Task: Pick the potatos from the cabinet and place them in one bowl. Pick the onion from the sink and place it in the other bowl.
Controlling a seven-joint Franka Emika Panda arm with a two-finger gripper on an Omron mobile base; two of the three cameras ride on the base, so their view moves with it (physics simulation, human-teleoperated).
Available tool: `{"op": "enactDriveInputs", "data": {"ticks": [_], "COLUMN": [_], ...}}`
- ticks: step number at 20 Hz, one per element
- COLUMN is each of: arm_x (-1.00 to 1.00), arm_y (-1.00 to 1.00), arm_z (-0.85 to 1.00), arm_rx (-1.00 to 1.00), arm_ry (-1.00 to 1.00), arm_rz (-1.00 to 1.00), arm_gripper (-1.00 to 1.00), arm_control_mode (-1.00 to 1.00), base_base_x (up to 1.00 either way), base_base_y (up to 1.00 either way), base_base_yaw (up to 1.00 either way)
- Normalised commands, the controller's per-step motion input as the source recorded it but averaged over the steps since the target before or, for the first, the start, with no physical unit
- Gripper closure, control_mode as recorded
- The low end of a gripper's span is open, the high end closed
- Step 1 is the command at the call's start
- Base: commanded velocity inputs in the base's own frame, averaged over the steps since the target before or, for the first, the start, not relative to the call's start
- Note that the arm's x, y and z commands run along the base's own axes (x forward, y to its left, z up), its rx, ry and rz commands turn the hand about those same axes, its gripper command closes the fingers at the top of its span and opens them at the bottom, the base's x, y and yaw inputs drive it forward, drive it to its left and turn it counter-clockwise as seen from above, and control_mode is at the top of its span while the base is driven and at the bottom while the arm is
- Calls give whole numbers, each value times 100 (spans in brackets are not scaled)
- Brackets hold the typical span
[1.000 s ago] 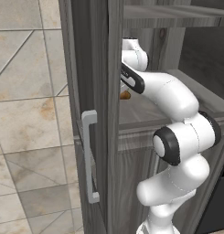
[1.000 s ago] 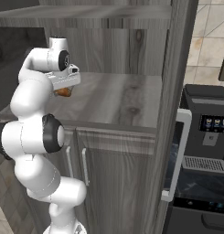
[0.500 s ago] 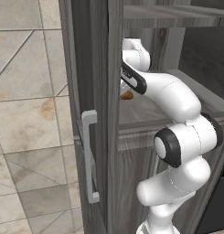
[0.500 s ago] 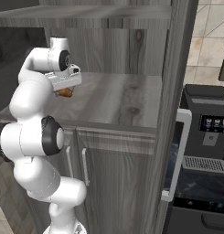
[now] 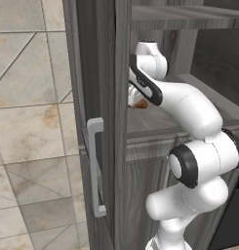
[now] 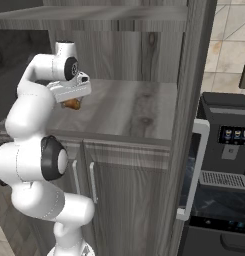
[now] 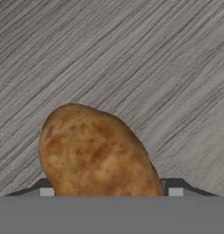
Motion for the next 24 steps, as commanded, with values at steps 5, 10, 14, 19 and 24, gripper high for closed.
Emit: {"op": "enactDriveInputs", "data": {"ticks": [5,10,14,19,24], "arm_x": [-40,-44,-47,-66,-59], "arm_y": [-17,-34,-38,-31,-28], "arm_z": [7,6,0,0,0], "arm_rx": [0,0,0,0,0], "arm_ry": [0,0,0,0,0], "arm_rz": [-7,-8,-4,-7,-9], "arm_gripper": [100,100,100,100,100], "arm_control_mode": [-100,-100,-100,-100,-100], "base_base_x": [0,0,0,0,0], "base_base_y": [0,0,0,0,0], "base_base_yaw": [0,0,0,0,0]}}
